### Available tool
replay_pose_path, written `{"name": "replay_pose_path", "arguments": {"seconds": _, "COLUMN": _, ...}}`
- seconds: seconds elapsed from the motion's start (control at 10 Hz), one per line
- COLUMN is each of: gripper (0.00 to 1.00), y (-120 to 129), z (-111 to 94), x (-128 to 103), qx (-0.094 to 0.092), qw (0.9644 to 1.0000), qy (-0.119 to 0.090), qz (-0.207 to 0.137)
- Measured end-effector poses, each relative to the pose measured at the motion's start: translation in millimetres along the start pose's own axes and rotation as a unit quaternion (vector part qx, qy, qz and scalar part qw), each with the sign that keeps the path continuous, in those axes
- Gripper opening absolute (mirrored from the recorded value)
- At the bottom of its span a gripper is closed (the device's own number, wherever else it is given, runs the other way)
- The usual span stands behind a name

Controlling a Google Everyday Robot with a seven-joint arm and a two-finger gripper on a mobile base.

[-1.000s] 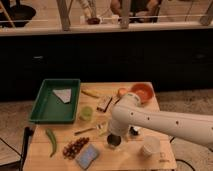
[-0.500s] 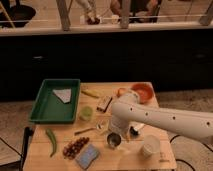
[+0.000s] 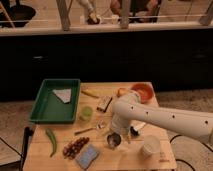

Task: Stack cups into tray

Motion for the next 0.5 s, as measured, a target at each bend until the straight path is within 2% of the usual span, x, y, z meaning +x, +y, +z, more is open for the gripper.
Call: {"name": "replay_pose_path", "arguments": {"seconds": 0.5, "gripper": 0.17, "y": -0.7, "z": 4.0, "x": 1.3, "qx": 0.006, "qw": 0.9996, "qy": -0.028, "qz": 0.008}}
